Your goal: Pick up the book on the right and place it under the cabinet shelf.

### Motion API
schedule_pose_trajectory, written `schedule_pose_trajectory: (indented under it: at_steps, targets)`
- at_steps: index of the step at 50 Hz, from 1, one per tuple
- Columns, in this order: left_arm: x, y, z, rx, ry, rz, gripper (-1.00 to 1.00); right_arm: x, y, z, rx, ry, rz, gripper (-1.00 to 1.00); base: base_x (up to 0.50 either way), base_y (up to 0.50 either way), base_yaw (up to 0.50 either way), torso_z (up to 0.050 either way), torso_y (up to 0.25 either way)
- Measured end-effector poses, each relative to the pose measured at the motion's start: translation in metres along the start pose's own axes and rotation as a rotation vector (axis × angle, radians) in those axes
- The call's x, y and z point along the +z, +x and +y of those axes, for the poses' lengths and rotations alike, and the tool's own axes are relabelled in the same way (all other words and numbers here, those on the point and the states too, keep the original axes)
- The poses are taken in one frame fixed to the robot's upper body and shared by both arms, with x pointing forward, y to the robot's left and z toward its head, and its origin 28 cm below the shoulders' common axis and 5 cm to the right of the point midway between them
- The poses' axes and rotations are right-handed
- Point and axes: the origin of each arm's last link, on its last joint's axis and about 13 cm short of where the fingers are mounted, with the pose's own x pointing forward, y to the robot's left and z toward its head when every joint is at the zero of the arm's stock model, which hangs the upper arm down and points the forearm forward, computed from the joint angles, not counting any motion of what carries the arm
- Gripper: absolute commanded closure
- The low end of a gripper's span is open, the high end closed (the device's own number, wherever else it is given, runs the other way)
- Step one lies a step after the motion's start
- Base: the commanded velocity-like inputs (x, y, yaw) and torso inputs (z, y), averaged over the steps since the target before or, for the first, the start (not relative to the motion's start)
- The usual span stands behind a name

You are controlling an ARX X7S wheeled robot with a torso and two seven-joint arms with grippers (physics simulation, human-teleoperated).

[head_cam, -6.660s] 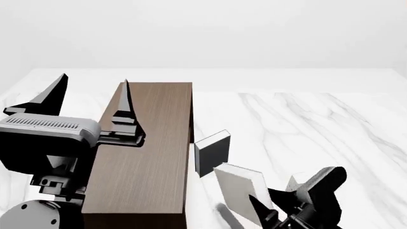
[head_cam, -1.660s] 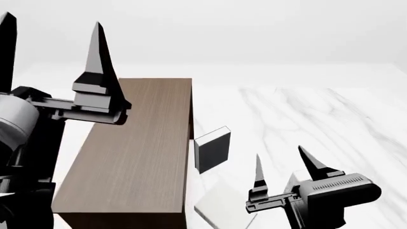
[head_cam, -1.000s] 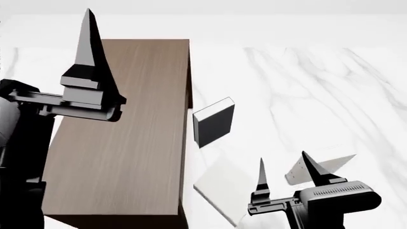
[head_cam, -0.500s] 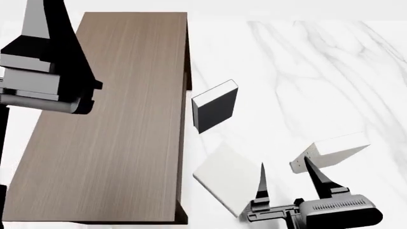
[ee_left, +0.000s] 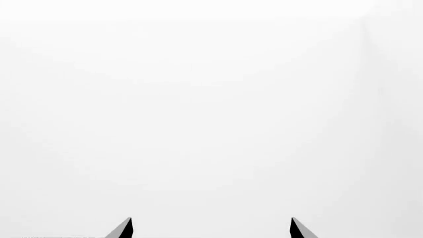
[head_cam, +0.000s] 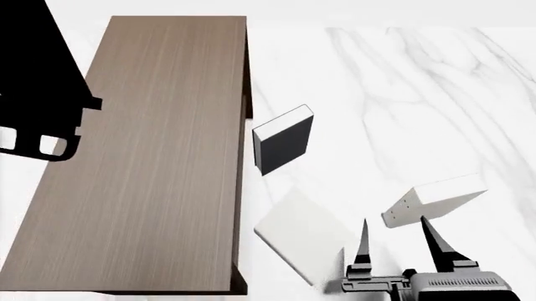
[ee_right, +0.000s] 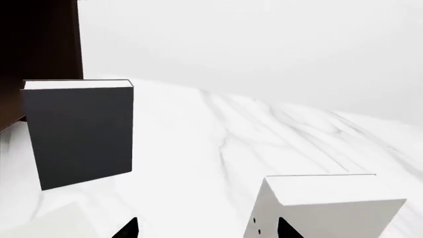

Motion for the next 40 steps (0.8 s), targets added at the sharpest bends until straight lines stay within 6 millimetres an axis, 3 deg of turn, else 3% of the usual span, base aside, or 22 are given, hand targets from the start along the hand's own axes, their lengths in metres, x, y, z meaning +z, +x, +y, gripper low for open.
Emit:
schedule_pose_trajectory:
  at_steps: [40]
  targets:
    - [-0.002, -0.011, 0.002, 0.028, -0.013, 0.030, -1.00, -0.055, -0.014, -0.001, -0.076, -0.036, 0.142, -1.00, 0.00, 0.00, 0.00, 0.000, 0.000]
